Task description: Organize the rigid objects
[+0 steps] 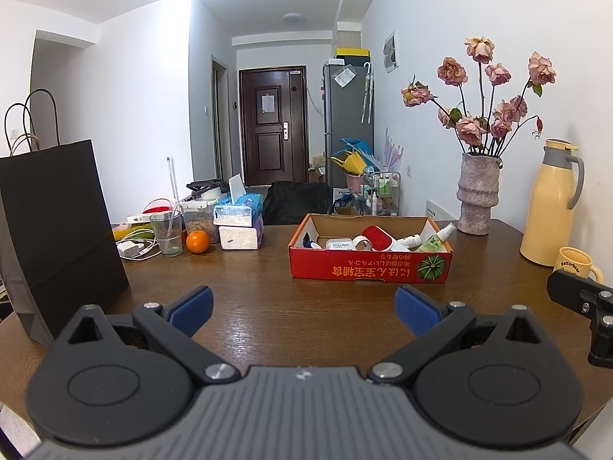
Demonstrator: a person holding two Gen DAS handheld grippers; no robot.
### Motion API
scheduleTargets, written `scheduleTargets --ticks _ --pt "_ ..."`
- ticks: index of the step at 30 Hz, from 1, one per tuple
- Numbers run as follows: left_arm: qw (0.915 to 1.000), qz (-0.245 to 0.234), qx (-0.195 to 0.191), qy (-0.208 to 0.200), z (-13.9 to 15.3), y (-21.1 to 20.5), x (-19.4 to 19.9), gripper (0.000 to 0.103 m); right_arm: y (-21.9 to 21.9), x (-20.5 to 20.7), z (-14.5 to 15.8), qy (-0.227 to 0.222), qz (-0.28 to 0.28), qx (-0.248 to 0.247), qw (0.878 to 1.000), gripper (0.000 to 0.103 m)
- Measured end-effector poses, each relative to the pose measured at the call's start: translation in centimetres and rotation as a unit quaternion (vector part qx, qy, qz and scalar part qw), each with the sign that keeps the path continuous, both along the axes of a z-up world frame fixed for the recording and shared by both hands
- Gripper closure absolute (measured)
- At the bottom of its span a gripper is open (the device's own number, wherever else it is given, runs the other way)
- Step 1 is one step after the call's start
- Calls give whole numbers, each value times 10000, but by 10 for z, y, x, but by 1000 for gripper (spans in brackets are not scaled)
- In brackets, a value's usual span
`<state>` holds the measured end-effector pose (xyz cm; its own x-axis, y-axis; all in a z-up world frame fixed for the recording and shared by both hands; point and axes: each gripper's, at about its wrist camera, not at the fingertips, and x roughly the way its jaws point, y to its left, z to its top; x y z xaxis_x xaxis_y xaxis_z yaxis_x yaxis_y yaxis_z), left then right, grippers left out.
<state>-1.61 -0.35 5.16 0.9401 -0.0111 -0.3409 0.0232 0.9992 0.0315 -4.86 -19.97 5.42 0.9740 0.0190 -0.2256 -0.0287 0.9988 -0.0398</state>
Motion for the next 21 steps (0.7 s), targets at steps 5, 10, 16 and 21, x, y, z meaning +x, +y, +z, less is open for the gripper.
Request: scheduleTargets --ticks 5,10,16,21 --pt "10000 -11 9 17 -1 -1 1 0 0 2 -1 15 8 2 10000 0" --pt "10000 -6 10 44 -1 -2 2 0 -1 4 -2 35 14 -1 10000 0" --pt "10000 -48 7 57 -3 -2 3 0 -2 6 -4 73 11 -8 10000 0" --pt "10000 -59 -13 72 -5 -2 4 0 -2 7 -5 96 15 -11 10000 0"
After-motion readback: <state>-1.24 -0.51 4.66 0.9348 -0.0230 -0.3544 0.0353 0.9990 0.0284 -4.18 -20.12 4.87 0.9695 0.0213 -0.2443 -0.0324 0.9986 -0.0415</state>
